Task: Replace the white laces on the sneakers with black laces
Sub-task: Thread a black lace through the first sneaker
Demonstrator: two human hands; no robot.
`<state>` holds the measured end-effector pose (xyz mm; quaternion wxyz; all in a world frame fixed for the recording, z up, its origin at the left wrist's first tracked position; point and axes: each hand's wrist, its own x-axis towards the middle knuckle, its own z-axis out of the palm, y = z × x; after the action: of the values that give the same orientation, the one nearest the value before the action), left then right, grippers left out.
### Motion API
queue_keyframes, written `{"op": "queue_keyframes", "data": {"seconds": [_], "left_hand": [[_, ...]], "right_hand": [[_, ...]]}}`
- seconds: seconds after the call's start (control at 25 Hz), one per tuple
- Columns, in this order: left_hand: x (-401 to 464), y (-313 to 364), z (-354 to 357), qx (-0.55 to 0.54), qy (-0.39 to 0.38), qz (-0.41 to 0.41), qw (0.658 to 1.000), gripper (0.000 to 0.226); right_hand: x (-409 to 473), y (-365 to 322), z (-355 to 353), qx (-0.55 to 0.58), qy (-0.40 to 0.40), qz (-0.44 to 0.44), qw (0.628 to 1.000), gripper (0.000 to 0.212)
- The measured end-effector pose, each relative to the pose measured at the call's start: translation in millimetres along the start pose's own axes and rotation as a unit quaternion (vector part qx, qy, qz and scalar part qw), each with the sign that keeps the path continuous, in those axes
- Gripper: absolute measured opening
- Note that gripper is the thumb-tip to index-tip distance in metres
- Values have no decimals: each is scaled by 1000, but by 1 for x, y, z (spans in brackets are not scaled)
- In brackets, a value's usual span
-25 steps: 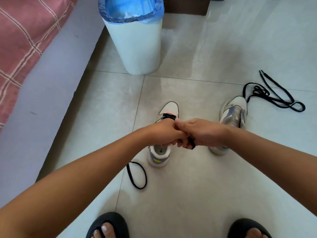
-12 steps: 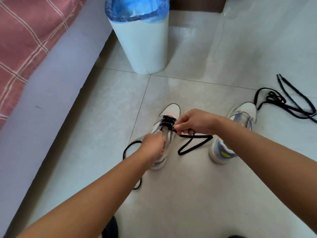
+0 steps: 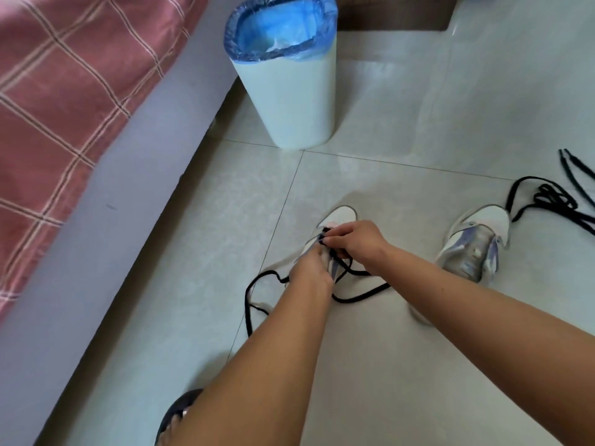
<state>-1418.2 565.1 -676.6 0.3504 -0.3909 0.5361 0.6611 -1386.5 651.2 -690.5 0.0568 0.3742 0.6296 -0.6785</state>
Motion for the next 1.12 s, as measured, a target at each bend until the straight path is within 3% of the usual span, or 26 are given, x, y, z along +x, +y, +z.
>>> {"op": "queue_keyframes", "data": {"seconds": [0.16, 0.32, 0.44, 0.6, 0.92, 1.12], "left_hand": [[-4, 15, -7, 18, -38, 16, 999, 17], [-42, 64, 1, 102, -75, 142, 982, 12], [-86, 114, 20, 104, -124, 212, 964, 7], [-169, 175, 46, 62, -245, 276, 927, 8], [-289, 243, 51, 16, -299, 383, 874, 18], [-306, 237, 45, 11, -332, 421, 844, 26]], "right_hand": [[-14, -13, -6, 128, -5, 28, 991, 11], [-38, -67, -16, 105, 28, -93, 990, 12], [-66, -126, -19, 99, 64, -207, 971, 18], [-112, -225, -18, 86, 145, -347, 923, 20], [-199, -335, 5, -47, 244, -448, 859, 21], [-216, -334, 15, -189, 373, -519, 745, 9]]}}
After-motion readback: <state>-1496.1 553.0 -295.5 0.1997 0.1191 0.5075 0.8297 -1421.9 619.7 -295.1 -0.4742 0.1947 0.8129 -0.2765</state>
